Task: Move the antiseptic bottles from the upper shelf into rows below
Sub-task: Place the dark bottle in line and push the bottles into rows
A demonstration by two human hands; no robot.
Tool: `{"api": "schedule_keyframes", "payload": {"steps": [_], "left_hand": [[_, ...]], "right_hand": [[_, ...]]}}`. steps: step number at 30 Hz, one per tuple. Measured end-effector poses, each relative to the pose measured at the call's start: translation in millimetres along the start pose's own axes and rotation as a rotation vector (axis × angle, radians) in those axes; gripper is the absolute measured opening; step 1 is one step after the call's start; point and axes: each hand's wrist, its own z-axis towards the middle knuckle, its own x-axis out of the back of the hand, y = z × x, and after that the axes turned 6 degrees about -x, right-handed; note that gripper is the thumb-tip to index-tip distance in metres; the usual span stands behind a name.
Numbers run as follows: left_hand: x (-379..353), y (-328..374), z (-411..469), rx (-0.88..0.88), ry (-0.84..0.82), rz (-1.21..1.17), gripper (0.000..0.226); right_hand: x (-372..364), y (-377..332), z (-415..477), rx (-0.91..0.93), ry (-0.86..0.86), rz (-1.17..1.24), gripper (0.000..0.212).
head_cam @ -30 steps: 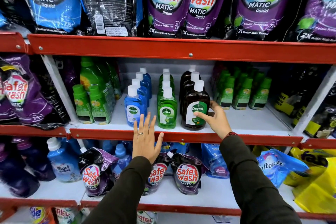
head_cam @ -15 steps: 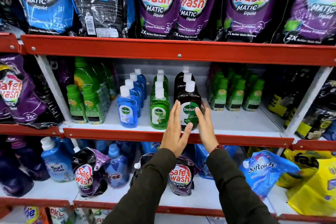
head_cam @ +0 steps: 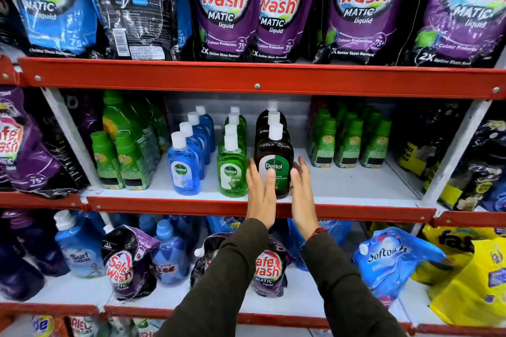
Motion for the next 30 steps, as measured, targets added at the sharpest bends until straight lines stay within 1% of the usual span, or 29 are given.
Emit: {"api": "schedule_keyframes", "payload": {"steps": [2,4,6,10,11,14,15,17,19,21,23,24,25,26,27,30], "left_hand": [[-1.0,-0.1,2.0,0.031,0.013,-0.011,0.113],[-1.6,-1.3,2.7,0.023,0.039,0.006,0.112],[-1.7,-1.4,1.7,0.014,0.049,0.028,0.108],[-1.7,-0.1,-1.8,0.01,0.028,0.059,0.09],[-1.1,0.2,-2.3,0.008,0.024,0.062,0.09],[2.1,-0.4,-2.3,0.007,0.001,0.062,0.103],[3.2,-1.1,-2.4,0.011,-0.017,0.06,0.104],[4.0,-3.9,-4.1,0.017,-0.05,0.057,0.094],[4.7,-9.4,-10.1,-0.024,-0.021,0.061,0.083],[10.3,-16.0,-18.3,-0.152,0.106,0.111,0.068],[22.3,-23.3,-21.8,-0.282,0.248,0.184,0.054],[29.2,-25.5,-20.3,-0.322,0.306,0.209,0.05],[35.8,-26.2,-17.8,-0.342,0.354,0.216,0.049],[41.5,-26.3,-14.0,-0.343,0.387,0.203,0.05],[47.5,-25.4,-10.3,-0.323,0.402,0.173,0.052],[63.6,-20.8,0.5,-0.168,0.343,0.018,0.064]], "right_hand": [[-1.8,3.3,-0.7,0.014,0.005,-0.012,0.057],[-3.0,5.1,2.2,0.009,-0.007,-0.017,0.067],[-2.1,4.9,5.3,-0.004,-0.021,-0.008,0.073],[0.4,9.2,8.8,-0.008,-0.022,0.002,0.071],[0.7,9.8,9.1,-0.006,-0.025,0.006,0.071],[2.3,10.2,9.9,-0.004,-0.036,-0.005,0.072],[2.8,9.9,10.1,-0.006,-0.039,-0.015,0.074],[2.0,8.1,7.1,-0.008,-0.028,-0.048,0.075],[-1.9,5.2,1.2,0.039,0.048,-0.121,0.068],[-7.4,2.4,-6.9,0.145,0.204,-0.178,0.054],[-16.6,-4.0,-16.8,0.246,0.324,-0.103,0.039],[-22.7,-7.6,-20.6,0.275,0.323,-0.056,0.032],[-30.3,-9.9,-22.9,0.28,0.286,-0.021,0.029],[-38.4,-12.0,-25.2,0.268,0.224,-0.007,0.03],[-47.9,-12.5,-26.9,0.243,0.143,-0.005,0.035],[-74.8,-14.5,-32.0,0.113,-0.08,-0.021,0.051]]}}
